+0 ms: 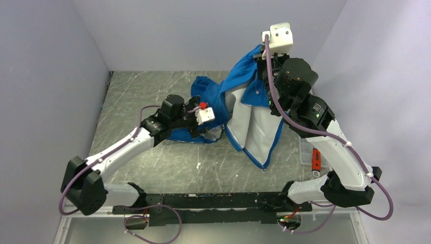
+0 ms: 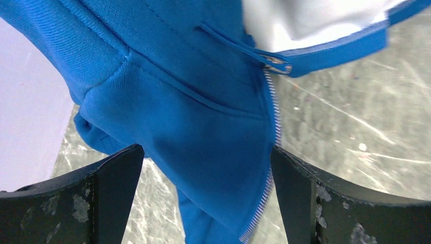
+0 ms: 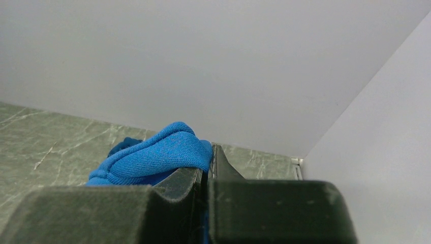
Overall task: Zip up the jacket
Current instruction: Flatten out the jacket at the center of the board.
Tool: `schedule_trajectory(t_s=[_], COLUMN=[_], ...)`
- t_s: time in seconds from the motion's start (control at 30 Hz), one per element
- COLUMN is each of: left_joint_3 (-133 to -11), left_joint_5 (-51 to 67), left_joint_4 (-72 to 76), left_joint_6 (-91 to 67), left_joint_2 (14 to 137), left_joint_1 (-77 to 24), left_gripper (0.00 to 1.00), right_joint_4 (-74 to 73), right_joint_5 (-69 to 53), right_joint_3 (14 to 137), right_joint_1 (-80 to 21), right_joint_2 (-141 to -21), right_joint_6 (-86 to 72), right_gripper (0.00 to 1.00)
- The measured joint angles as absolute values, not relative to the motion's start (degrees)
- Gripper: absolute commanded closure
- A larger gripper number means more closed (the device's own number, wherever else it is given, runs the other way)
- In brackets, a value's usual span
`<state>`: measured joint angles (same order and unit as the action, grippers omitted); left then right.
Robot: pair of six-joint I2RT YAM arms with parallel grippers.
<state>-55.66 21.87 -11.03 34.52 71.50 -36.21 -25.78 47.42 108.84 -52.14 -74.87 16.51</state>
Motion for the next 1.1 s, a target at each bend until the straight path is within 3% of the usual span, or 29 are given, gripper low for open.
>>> schedule_trajectory(t_s=[0.17,0.2,0.27,0.33,0.37,0.4,0.83,1.1], left_joint_3=[-56.03,-56.62,-58.28,-60.75,-61.8,-63.29,-79.79,-108.77], left_joint_5=[17.45,16.99,16.86,17.32,17.52,17.61,15.64,16.27], left_joint_4=[-6.74,-7.2,-8.84,-11.11,-11.99,-12.8,-15.35,-23.22], left_joint_6=[35.07,34.94,34.89,35.05,34.5,34.81,29.52,24.82], left_joint_2=[78.19,79.77,82.21,84.12,84.55,85.06,83.42,82.15], left_joint_1=[-37.12,-37.23,-37.23,-37.17,-37.1,-36.95,-31.75,-31.94], left_gripper=[0.01,0.08,0.33,0.79,0.91,0.97,1.0,1.0], right_joint_4=[-26.72,-26.87,-27.05,-27.05,-27.05,-27.0,-26.92,-28.23], right_joint_5=[47.31,47.27,47.11,46.89,46.87,46.83,46.98,47.68], right_joint_3=[108.84,108.84,108.84,108.71,108.55,108.29,103.55,104.66], right_joint_1=[-52.14,-52.14,-52.14,-52.07,-52.03,-52.03,-50.15,-49.58], right_joint_2=[-74.76,-74.7,-74.43,-73.93,-73.65,-73.23,-69.1,-69.23], right_joint_6=[16.1,16.05,16.01,15.92,15.9,15.88,15.42,13.45], right_gripper=[1.0,1.0,1.0,1.0,1.0,1.0,1.0,1.0])
